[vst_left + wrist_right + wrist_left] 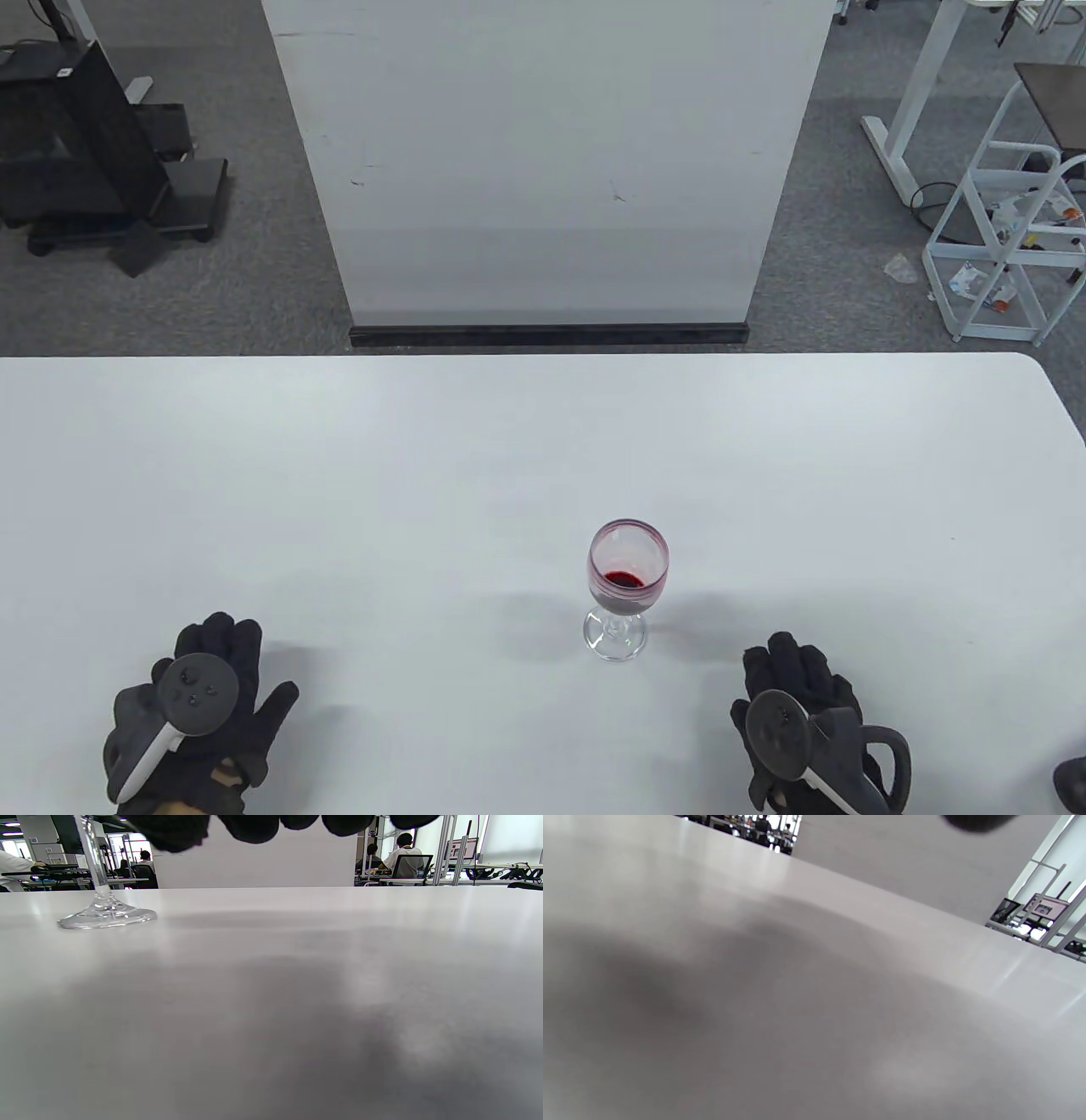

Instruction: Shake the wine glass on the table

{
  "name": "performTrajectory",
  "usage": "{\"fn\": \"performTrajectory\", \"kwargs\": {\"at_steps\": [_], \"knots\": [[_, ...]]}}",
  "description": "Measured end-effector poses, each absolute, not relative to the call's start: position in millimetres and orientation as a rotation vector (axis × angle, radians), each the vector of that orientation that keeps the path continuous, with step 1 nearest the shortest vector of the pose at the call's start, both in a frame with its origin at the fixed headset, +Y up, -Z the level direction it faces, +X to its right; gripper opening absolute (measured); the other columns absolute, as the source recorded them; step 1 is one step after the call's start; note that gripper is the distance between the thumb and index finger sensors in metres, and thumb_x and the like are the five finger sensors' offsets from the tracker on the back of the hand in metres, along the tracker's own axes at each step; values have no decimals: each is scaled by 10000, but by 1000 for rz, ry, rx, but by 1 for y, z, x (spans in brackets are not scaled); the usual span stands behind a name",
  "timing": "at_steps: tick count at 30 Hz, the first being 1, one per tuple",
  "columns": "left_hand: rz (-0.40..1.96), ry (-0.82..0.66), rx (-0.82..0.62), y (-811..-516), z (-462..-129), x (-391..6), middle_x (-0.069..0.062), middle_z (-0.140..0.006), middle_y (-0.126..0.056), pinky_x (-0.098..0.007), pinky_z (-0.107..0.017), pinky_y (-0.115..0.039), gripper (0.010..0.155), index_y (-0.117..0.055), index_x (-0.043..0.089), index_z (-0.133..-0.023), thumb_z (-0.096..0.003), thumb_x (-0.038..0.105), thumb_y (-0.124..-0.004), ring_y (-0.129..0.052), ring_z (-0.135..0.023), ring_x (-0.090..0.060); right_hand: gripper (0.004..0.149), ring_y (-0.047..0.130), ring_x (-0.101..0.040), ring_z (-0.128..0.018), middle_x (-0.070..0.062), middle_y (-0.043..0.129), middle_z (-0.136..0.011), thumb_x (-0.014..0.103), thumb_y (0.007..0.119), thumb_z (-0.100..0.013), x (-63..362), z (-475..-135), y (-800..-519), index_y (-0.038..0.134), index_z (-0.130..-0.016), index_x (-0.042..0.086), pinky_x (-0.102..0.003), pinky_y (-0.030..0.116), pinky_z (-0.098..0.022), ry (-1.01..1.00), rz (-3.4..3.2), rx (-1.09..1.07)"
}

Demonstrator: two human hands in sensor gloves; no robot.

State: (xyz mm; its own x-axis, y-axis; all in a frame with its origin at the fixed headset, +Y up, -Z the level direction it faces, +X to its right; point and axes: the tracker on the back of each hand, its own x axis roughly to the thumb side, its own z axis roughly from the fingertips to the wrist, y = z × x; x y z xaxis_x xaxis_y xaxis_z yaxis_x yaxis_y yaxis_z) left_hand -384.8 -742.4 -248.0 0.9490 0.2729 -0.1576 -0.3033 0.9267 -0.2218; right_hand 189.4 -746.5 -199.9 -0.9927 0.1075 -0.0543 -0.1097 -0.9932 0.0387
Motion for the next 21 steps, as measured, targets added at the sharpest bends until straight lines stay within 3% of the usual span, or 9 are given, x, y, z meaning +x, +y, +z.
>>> {"fn": "performTrajectory", "kwargs": {"at_steps": [21], "knots": [[296,116,-257,-743,-248,-383,72,-1127,62,-460,-729,45,797,-95,375,-1038,-431,661,-525,110,-1035,-223,639,447,-371,-1039,-43,366,-1145,493,686,-497,189,-199,-747,453,-1040,249,-593,516,-723,107,3009,-77]]}}
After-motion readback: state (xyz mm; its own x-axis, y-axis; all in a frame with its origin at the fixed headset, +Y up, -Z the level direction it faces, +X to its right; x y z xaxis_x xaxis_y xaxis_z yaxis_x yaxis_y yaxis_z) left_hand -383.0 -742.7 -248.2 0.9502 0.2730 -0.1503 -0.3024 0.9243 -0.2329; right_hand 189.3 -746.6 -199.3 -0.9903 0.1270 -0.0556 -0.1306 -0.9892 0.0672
